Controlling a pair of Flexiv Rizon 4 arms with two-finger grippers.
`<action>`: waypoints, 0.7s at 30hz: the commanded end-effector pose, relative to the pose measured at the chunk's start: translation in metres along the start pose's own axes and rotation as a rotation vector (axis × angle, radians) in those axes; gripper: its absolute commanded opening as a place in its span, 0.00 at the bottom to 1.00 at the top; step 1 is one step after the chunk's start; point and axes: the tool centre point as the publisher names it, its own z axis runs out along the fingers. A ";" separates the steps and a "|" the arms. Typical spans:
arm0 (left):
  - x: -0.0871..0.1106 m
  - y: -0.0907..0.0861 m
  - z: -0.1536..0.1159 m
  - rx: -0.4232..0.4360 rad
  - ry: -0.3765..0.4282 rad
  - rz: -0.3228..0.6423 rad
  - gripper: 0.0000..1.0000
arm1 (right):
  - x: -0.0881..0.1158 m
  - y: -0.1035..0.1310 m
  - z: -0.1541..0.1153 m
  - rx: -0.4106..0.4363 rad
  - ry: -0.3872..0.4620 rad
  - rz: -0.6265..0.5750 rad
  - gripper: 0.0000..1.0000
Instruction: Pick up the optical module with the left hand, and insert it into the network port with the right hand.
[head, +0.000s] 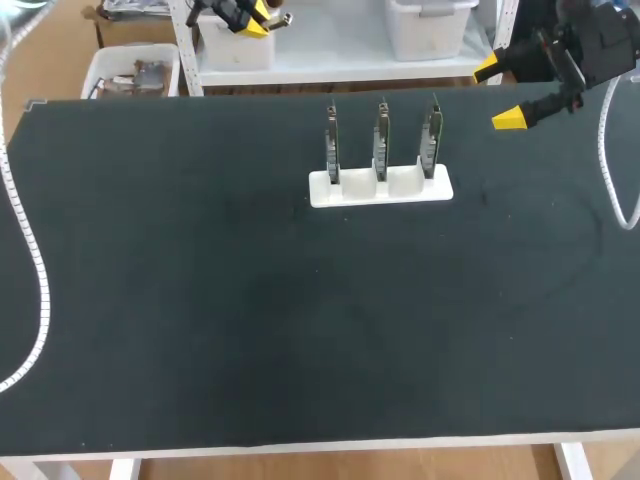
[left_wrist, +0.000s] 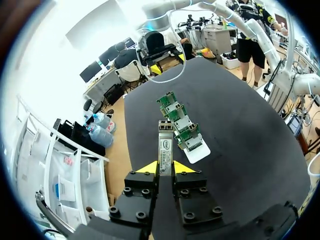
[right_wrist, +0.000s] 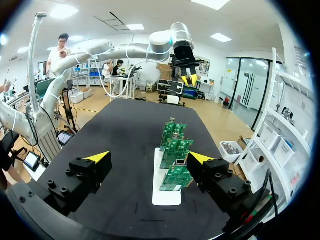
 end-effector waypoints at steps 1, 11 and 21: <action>0.000 0.000 0.000 -0.001 0.001 0.003 0.00 | 0.000 0.000 0.000 0.001 0.000 -0.001 1.00; -0.014 -0.007 -0.005 -0.043 0.019 -0.046 0.00 | 0.000 0.000 0.000 0.001 0.000 -0.001 1.00; -0.030 -0.017 0.025 -0.079 -0.052 -0.134 0.00 | 0.000 0.000 0.000 0.001 0.000 -0.001 1.00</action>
